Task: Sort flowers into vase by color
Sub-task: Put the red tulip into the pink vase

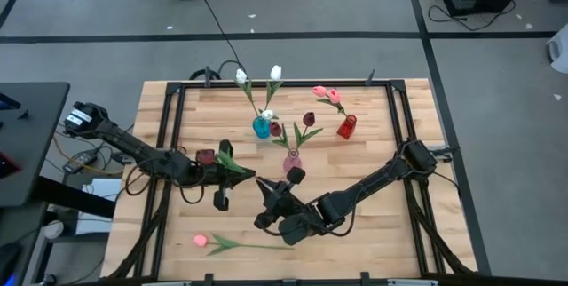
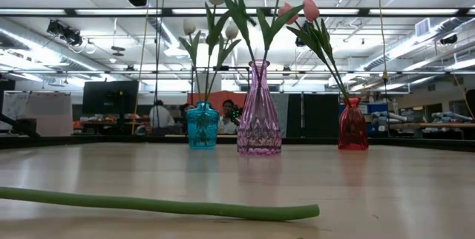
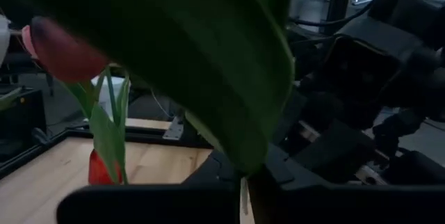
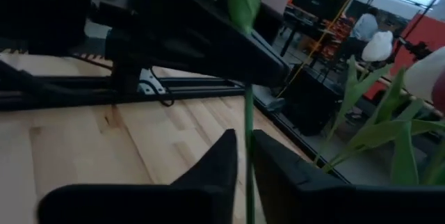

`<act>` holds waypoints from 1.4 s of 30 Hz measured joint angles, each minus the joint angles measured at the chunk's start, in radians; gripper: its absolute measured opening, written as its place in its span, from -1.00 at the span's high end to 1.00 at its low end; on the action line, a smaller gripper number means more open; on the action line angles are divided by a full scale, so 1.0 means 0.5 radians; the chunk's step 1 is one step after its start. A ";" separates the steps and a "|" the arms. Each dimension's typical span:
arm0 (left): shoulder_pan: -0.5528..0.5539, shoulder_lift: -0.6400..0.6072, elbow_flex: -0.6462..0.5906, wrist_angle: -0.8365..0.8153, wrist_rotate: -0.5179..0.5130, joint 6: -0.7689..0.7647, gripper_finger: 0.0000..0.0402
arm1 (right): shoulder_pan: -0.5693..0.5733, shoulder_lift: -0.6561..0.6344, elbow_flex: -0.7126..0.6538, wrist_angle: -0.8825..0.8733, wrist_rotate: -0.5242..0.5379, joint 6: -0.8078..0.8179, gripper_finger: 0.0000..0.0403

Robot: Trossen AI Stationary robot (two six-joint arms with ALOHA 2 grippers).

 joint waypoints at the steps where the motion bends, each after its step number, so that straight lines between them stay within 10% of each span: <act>1: 0.001 0.000 0.000 -0.009 -0.002 0.000 0.94 | 0.000 0.000 0.000 0.000 -0.005 -0.016 0.69; 14: 0.115 -0.005 0.164 -0.455 0.033 0.005 0.97 | 0.134 -0.303 0.003 -0.671 -0.009 0.189 -0.05; 26: 0.160 0.000 0.579 -0.947 0.059 0.269 0.98 | 0.259 -0.661 -0.302 -1.600 0.379 1.302 -0.06; 42: 0.467 0.130 0.649 -0.961 0.096 0.251 0.98 | 0.278 -0.831 -0.845 -1.525 0.369 1.835 -0.06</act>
